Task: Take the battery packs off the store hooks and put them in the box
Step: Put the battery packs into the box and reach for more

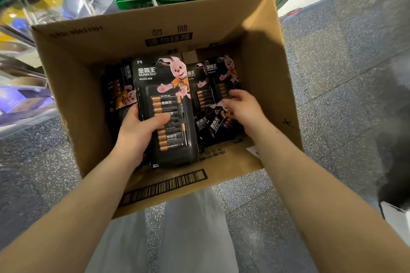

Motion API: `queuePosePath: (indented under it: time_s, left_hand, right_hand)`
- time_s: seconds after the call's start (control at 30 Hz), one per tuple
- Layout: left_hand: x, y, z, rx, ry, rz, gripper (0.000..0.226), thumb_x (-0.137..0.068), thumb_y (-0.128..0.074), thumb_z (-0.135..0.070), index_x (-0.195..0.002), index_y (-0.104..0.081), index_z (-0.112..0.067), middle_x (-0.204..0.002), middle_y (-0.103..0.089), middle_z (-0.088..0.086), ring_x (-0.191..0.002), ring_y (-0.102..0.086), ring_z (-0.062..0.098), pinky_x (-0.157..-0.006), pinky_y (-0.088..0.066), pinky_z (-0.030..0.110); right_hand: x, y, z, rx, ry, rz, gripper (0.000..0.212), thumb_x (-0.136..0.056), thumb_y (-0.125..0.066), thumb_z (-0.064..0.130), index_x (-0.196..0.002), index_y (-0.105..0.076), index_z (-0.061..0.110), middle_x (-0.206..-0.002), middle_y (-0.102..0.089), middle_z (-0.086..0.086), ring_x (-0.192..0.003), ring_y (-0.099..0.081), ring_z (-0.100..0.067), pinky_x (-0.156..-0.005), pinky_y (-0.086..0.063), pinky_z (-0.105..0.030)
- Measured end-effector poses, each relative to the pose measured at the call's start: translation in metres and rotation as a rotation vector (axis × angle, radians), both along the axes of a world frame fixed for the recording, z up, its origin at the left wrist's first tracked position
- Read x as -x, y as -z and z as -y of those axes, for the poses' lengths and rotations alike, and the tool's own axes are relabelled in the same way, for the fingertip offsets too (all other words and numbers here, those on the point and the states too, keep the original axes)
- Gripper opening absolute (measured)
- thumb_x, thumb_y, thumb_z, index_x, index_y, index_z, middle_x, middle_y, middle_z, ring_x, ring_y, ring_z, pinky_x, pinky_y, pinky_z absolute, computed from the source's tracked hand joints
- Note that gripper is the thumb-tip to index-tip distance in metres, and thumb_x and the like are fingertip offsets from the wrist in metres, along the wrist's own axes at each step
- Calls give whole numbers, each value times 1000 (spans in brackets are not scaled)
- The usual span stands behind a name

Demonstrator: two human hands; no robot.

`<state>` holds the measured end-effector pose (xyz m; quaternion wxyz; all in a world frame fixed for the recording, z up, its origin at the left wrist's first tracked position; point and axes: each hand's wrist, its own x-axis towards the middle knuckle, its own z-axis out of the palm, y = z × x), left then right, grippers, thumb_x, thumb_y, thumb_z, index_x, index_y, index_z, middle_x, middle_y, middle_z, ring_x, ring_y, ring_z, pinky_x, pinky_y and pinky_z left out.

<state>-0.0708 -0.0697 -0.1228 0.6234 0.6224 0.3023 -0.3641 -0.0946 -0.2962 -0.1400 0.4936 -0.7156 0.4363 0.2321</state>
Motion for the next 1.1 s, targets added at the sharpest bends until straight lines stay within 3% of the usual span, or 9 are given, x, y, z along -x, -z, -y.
queuePosePath:
  time_s: [0.2,0.3,0.4,0.5,0.6,0.7,0.87,0.97,1.1]
  left_hand:
    - [0,0,-4,22,-106,38,47,-85,-69,-5,-124,-53,-26,-112,-69,-1,-99,-71,19,-84,-57,44]
    - [0,0,-5,11,-144,49,53,-87,-68,-4,-132,-49,-23,-116,-68,-1,-103,-70,20,-86,-56,46]
    - [3,0,-6,39,-202,27,42,-88,-66,-3,-121,-53,-26,-108,-70,-3,-93,-72,17,-81,-58,41]
    - [6,-1,-6,37,-196,27,37,-88,-65,-2,-107,-54,-31,-105,-70,-3,-92,-72,17,-82,-57,42]
    - [9,0,-8,28,-185,22,38,-87,-67,-3,-108,-54,-31,-111,-69,-1,-99,-70,21,-89,-56,47]
    - [10,2,-10,8,-168,23,39,-86,-69,-4,-109,-54,-32,-114,-68,0,-103,-69,23,-94,-53,52]
    - [9,5,-12,9,-169,33,39,-84,-70,-3,-109,-55,-30,-114,-70,2,-102,-70,25,-94,-53,54]
    - [8,5,-11,19,-184,25,39,-85,-69,-3,-110,-55,-30,-112,-70,1,-100,-71,24,-91,-55,52]
    - [4,-4,-11,21,-189,47,48,-85,-69,-5,-125,-52,-25,-111,-70,-1,-97,-71,20,-83,-57,45]
  right_hand:
    - [-2,40,13,219,-477,-222,59,-88,-67,15,-141,-42,12,-137,-51,-11,-121,-52,-27,-96,-46,-34]
    - [0,44,11,324,-536,-202,44,-85,-72,22,-124,-53,14,-128,-49,-9,-106,-53,-24,-82,-43,-30]
    - [-1,39,13,296,-610,-150,30,-86,-70,28,-112,-59,17,-116,-49,-4,-95,-50,-17,-79,-45,-30]
    - [-1,31,14,120,-484,-93,17,-91,-64,28,-105,-56,20,-101,-57,-1,-83,-59,-19,-58,-51,-30]
    - [-1,30,10,77,-445,-127,23,-91,-65,26,-111,-57,18,-106,-60,-6,-87,-63,-21,-59,-53,-28]
    - [-1,36,1,72,-486,-219,26,-86,-71,19,-103,-52,19,-109,-57,-6,-85,-66,-25,-65,-59,-35]
    - [-1,36,-2,83,-428,-210,47,-79,-77,13,-115,-48,16,-108,-53,-4,-80,-59,-18,-49,-47,-25]
    - [4,33,4,5,-466,-193,19,-86,-69,17,-102,-59,14,-100,-61,-7,-70,-59,-17,-56,-50,-26]
    - [2,5,8,-20,-374,-14,7,-92,-59,15,-98,-62,12,-92,-60,-2,-83,-59,-16,-60,-47,-23]
